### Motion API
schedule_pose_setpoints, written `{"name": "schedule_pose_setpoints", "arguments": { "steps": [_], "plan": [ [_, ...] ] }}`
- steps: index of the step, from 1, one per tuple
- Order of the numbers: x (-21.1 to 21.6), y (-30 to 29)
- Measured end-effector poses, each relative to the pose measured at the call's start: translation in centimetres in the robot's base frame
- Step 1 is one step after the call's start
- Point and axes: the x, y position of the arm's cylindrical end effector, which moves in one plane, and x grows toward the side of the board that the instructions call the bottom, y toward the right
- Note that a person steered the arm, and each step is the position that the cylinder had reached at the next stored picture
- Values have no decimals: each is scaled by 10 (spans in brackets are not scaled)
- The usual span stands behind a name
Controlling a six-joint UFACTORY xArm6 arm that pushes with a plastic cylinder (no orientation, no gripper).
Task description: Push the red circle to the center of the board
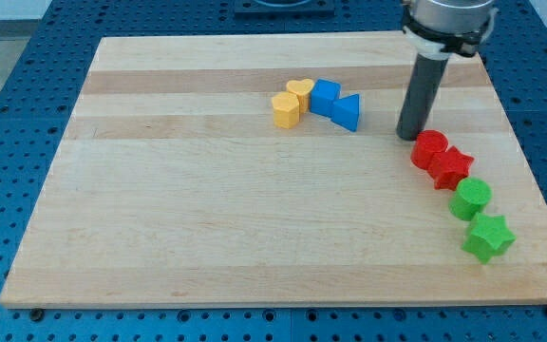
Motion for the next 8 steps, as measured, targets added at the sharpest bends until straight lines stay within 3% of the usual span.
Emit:
{"name": "schedule_pose_setpoints", "arguments": {
  "steps": [3,5,8],
  "plan": [
    [6,52],
    [30,50],
    [33,7]
  ]
}}
